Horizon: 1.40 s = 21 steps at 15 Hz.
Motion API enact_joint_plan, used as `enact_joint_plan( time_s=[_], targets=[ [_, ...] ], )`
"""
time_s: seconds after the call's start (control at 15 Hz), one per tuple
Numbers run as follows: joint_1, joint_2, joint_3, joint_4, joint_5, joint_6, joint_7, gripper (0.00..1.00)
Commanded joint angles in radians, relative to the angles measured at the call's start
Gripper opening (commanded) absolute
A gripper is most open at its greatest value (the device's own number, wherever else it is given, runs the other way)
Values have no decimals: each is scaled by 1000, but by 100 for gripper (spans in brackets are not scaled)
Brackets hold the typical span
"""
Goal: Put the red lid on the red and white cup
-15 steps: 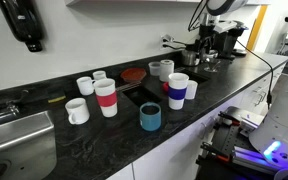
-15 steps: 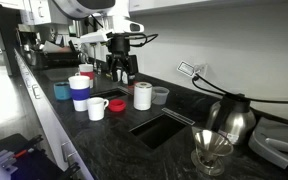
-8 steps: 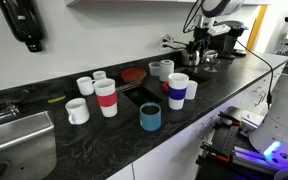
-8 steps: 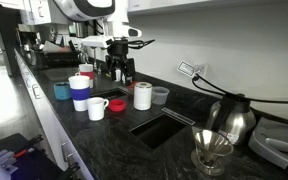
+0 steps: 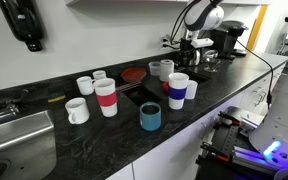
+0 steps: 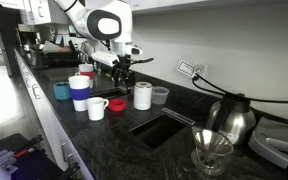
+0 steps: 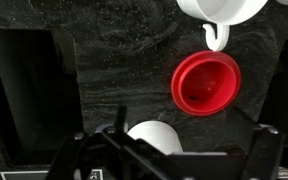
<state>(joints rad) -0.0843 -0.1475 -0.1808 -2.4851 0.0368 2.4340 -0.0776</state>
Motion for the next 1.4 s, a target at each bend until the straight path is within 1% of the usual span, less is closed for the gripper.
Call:
enact_joint_plan(
  time_s=[0.0, 0.27, 0.53, 1.0, 1.33],
  targets=[
    [-16, -6, 15, 0, 3, -3, -2, 100],
    [-17, -20, 14, -3, 3, -5, -2, 100],
    [2, 18, 22, 1, 84, 19, 12, 100],
    [3, 187, 65, 31, 53, 127, 114, 100],
    [7, 289, 69, 61, 0, 179, 191, 100]
  ],
)
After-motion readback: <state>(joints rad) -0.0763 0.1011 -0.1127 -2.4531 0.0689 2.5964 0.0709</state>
